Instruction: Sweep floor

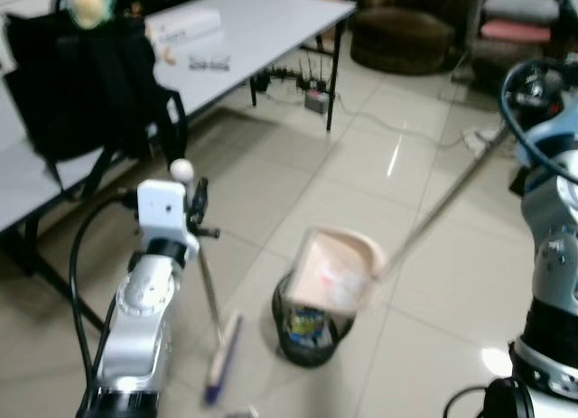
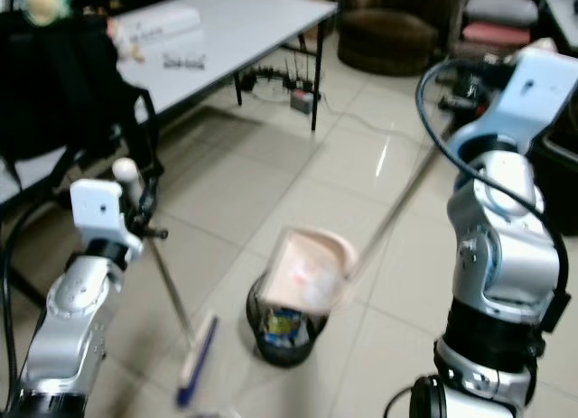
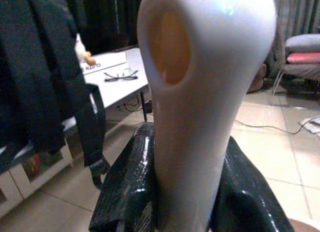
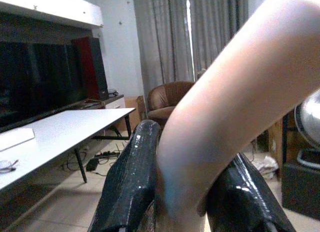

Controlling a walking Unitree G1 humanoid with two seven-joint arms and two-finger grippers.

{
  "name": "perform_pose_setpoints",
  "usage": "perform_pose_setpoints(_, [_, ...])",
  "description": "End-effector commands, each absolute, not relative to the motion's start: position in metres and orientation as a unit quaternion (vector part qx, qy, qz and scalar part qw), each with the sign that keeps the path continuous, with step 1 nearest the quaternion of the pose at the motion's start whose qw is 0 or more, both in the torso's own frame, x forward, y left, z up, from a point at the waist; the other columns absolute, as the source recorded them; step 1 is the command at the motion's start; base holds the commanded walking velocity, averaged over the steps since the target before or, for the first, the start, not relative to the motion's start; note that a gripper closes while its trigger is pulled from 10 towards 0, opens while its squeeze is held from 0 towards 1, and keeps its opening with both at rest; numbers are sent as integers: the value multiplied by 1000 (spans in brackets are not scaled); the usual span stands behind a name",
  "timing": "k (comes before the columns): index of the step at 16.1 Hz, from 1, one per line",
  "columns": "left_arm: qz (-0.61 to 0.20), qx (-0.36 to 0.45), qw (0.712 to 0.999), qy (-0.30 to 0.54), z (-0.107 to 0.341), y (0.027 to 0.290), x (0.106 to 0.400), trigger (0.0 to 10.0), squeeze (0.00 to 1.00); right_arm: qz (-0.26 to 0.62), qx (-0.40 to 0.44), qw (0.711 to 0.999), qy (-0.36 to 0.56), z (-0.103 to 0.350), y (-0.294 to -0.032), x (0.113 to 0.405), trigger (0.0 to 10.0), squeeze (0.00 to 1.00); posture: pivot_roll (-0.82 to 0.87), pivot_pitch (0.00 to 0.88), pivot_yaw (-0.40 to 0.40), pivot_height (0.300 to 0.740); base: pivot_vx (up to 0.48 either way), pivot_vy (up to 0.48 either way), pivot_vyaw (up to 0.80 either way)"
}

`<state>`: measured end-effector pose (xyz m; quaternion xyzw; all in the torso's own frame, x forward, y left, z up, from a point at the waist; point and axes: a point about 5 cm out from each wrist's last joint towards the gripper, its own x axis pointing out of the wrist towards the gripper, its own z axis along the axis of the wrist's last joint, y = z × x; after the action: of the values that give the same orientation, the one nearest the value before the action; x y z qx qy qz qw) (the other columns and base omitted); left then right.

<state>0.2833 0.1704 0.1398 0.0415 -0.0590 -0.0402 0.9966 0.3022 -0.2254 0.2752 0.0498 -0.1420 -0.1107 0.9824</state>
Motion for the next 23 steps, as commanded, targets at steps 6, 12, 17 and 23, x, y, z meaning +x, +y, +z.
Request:
perform_pose_setpoints(6, [-59,41,995,-73,145,161,283,10000,0,-103,27,977,-184,289,-227,298,10000,0,-46,17,27,740,0,0,0])
perform_pose_setpoints(12, [-71,44,994,-65,143,157,283,10000,0,2,-52,970,-236,290,-187,296,10000,0,-45,17,29,740,0,0,0])
perform_pose_setpoints(17, [-83,49,993,-63,142,154,283,10000,0,120,-109,947,-279,277,-142,284,10000,0,-38,17,25,740,0,0,0])
perform_pose_setpoints(23, [-90,54,992,-63,141,151,284,10000,0,232,-189,902,-313,260,-107,269,10000,0,-38,14,25,740,0,0,0])
